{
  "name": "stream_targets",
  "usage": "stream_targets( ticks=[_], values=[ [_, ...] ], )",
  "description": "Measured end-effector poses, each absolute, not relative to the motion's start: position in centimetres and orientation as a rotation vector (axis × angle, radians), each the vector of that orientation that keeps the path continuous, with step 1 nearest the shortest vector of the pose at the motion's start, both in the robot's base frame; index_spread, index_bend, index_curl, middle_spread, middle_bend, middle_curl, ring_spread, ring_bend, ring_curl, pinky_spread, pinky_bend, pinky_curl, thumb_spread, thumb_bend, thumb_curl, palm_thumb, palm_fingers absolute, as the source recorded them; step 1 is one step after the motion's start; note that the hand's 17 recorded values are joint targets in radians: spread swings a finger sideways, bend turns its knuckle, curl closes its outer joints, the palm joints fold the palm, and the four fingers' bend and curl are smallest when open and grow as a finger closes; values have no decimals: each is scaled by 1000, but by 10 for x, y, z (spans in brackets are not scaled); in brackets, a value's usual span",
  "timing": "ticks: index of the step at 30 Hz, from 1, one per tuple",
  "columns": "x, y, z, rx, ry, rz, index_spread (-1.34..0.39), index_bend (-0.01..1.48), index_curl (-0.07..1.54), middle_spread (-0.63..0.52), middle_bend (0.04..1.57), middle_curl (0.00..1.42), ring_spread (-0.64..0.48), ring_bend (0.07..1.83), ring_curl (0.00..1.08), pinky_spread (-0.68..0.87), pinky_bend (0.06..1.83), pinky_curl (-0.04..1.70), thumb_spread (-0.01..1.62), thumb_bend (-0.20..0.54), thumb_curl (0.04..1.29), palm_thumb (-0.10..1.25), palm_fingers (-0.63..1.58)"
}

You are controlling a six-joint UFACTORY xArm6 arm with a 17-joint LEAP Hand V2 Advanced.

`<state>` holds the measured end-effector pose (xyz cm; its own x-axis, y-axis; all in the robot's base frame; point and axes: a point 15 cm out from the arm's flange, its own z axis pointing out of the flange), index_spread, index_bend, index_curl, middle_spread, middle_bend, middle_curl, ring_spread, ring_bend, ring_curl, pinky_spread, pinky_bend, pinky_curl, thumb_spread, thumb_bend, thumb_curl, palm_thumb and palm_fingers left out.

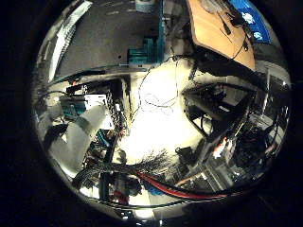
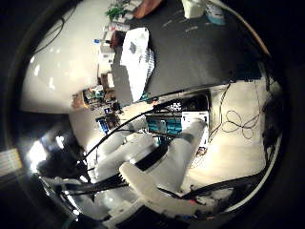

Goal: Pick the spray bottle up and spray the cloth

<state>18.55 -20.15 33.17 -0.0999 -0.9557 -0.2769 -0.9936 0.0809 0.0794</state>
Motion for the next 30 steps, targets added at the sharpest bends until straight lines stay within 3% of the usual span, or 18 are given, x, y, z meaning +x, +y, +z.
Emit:
stream_targets(
  ticks=[5,25,30],
  values=[
    [185,-227,329,-1877,2182,261,-327,178,350,42,196,317,169,195,192,409,240,310,965,-27,273,247,301],
    [206,-287,328,-1623,2062,178,-320,162,296,0,222,345,105,275,234,411,272,296,950,-29,277,271,369],
    [213,-310,331,-1587,2050,157,-280,105,242,9,258,359,89,373,257,413,353,312,954,-28,278,284,301]
  ],
)
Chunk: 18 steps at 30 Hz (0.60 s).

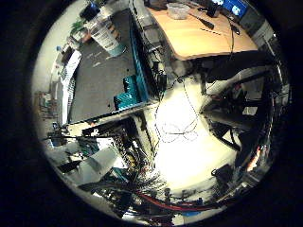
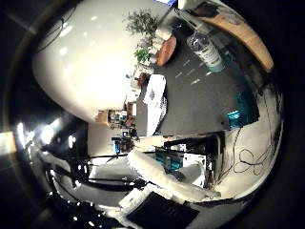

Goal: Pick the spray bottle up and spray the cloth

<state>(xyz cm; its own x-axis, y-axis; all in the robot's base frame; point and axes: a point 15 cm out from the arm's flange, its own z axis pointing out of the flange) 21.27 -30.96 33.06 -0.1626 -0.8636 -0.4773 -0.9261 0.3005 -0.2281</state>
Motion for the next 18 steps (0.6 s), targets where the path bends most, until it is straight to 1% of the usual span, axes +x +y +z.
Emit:
stream_targets(
  ticks=[6,12,18],
  values=[
    [225,-330,331,-1562,2021,157,-262,124,203,56,288,364,93,460,270,409,488,332,958,-29,280,288,187],
    [238,-344,330,-1535,1987,160,-237,156,228,116,232,341,140,436,255,392,544,332,956,-29,277,302,84],
    [250,-358,333,-1525,1960,156,-207,153,246,154,196,328,169,408,245,389,556,320,962,-27,280,315,54]
  ],
)
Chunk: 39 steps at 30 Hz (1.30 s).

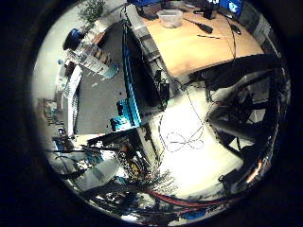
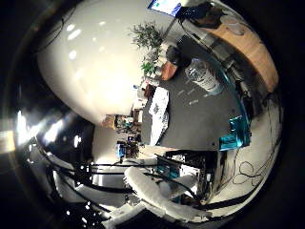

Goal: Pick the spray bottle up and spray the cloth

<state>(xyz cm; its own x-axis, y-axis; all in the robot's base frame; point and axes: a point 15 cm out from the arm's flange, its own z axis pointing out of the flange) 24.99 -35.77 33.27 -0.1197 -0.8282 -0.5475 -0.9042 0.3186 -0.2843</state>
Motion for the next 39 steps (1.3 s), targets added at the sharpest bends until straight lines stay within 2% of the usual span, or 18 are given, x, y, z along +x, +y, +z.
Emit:
stream_targets(
  ticks=[11,39],
  values=[
    [295,-357,337,-1358,1796,138,-163,158,263,166,225,335,176,402,245,395,517,293,1004,-21,282,385,105],
    [325,-398,293,-1252,1684,251,-147,157,277,169,209,338,177,349,241,409,448,278,1031,-25,271,436,152]
  ],
)
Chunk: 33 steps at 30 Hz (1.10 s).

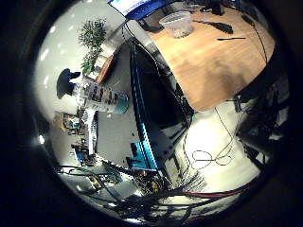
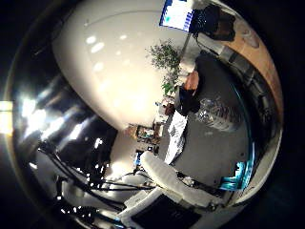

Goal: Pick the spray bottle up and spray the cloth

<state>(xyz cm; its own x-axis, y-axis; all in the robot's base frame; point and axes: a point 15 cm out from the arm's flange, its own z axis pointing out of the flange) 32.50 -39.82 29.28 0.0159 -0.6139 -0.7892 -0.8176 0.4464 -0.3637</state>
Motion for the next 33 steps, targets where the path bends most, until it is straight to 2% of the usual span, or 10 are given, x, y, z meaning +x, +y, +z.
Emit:
stream_targets(
  ticks=[33],
  values=[
    [407,-323,252,-1402,1530,460,-161,157,270,157,200,339,158,311,247,426,423,293,1016,-26,273,406,142]
  ],
)
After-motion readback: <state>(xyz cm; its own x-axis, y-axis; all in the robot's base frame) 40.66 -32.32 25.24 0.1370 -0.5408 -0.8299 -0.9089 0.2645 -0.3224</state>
